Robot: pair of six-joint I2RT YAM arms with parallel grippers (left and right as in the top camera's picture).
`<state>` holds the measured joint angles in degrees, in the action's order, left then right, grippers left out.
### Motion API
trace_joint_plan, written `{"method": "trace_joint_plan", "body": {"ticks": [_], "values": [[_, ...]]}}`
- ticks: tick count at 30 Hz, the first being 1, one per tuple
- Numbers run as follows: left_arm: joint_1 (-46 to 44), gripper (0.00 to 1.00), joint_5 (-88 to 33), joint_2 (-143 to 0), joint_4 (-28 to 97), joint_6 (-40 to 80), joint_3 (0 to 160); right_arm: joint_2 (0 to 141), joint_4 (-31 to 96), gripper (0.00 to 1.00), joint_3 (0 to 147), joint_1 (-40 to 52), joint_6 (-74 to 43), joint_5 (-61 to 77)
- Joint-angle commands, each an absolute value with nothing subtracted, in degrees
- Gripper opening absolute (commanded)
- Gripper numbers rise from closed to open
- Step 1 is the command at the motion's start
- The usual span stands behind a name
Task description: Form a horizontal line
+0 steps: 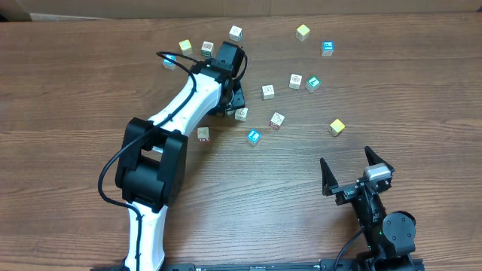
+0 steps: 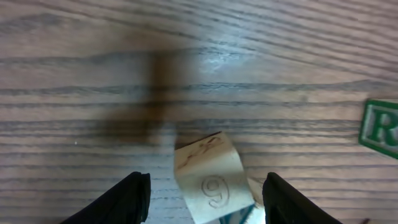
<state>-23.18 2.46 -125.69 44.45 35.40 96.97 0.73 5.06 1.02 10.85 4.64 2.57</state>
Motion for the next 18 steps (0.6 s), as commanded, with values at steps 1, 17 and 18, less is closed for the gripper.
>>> {"method": "trace_joint_plan", "body": {"ticks": [1,17,18], "values": [[-23.4,0.54,3.6,-126.3,43.4,36.5,96.4,0.1,4.7,1.00,0.4,10.8,4.3,2.4],[-24.0,0.40,3.7,-126.3,41.4,36.4,94.8,0.1,4.7,1.00,0.4,10.8,4.3,2.4],[-24.0,0.41,3.7,-126.3,41.2,36.4,94.8,0.1,4.7,1.00,0.4,10.8,4.3,2.4]]}}
